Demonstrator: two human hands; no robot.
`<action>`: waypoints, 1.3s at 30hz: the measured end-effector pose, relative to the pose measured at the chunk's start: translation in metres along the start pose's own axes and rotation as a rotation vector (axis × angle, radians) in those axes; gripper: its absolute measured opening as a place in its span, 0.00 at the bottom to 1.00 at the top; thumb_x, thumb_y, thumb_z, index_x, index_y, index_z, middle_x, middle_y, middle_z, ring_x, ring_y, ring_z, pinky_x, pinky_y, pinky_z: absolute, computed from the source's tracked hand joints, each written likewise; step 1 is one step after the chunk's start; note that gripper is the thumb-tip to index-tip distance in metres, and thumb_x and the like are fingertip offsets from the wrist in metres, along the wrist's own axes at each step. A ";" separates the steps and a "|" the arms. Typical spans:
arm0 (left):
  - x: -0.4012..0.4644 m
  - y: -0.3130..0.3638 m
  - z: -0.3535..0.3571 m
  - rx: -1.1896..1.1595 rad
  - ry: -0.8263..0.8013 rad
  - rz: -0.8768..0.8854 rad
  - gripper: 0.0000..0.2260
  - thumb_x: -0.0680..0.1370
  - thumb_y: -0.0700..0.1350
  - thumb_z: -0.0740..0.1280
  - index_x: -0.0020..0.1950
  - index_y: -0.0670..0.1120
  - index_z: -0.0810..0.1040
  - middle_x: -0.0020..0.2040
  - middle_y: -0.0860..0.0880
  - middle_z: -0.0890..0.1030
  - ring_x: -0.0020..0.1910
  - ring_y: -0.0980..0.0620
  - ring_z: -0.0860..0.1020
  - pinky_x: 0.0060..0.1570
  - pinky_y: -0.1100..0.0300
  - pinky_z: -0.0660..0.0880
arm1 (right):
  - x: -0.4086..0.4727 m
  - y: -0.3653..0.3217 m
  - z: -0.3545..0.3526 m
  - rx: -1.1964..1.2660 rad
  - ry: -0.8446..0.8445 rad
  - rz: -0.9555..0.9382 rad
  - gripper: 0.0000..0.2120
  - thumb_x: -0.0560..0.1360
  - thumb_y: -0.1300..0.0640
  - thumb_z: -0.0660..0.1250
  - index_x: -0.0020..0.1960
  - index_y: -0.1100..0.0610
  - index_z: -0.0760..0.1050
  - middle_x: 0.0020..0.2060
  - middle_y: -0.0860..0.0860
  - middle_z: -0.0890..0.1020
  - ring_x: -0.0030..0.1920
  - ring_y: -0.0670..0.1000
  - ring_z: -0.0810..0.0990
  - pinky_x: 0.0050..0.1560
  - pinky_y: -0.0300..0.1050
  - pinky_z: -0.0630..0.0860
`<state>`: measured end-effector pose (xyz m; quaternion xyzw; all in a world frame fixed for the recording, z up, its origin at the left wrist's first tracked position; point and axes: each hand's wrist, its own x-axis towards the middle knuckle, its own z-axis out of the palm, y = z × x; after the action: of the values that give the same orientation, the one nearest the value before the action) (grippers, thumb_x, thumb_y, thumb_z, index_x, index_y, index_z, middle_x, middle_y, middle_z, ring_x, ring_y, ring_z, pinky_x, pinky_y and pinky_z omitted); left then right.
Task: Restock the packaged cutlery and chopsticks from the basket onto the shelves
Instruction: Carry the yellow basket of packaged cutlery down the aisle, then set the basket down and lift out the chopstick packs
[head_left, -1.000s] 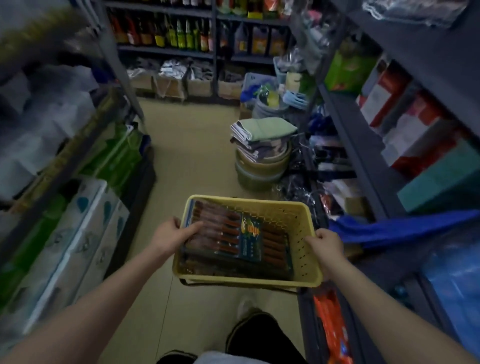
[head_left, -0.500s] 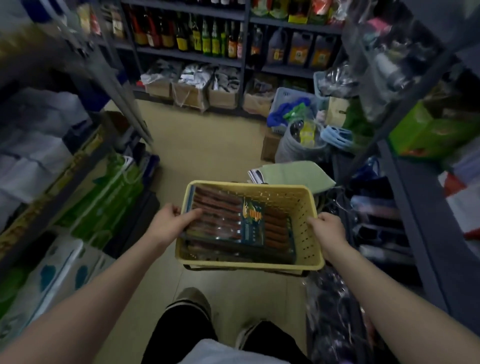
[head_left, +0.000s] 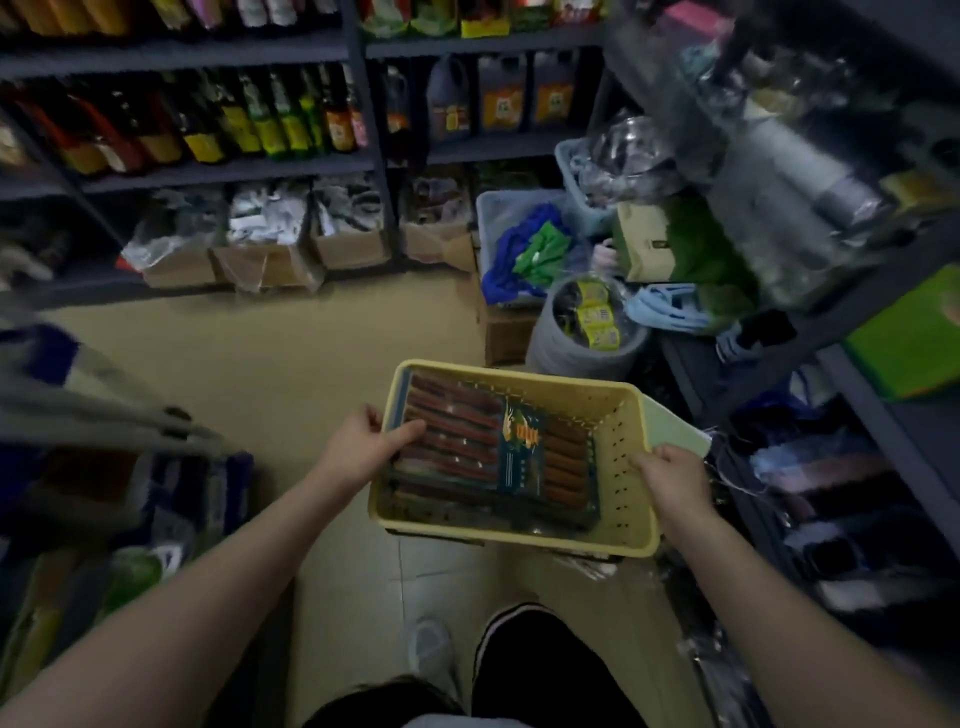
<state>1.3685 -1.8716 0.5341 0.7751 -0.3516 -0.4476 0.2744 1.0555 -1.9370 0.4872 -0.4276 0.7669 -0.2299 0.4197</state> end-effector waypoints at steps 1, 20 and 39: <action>0.023 0.013 0.001 0.016 -0.010 0.020 0.23 0.70 0.55 0.70 0.54 0.40 0.70 0.47 0.43 0.79 0.44 0.47 0.79 0.43 0.51 0.76 | 0.008 -0.005 0.001 0.028 0.027 0.029 0.15 0.69 0.59 0.67 0.31 0.56 0.62 0.27 0.55 0.63 0.29 0.52 0.65 0.32 0.43 0.59; 0.274 0.207 0.206 0.497 -0.707 0.167 0.29 0.63 0.60 0.74 0.54 0.42 0.73 0.46 0.47 0.79 0.41 0.51 0.77 0.38 0.57 0.75 | 0.115 0.047 -0.017 0.429 0.474 0.725 0.14 0.71 0.55 0.67 0.30 0.57 0.69 0.31 0.58 0.75 0.33 0.55 0.73 0.35 0.45 0.68; 0.326 0.205 0.305 0.798 -1.103 0.159 0.16 0.71 0.55 0.69 0.50 0.46 0.74 0.47 0.44 0.81 0.47 0.46 0.79 0.49 0.50 0.78 | 0.113 0.054 -0.001 0.212 0.601 0.860 0.05 0.78 0.56 0.58 0.50 0.56 0.69 0.41 0.57 0.79 0.41 0.58 0.78 0.42 0.49 0.75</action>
<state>1.1515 -2.2871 0.3858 0.4473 -0.6338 -0.5917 -0.2193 0.9976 -2.0045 0.3993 0.0546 0.9319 -0.2257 0.2786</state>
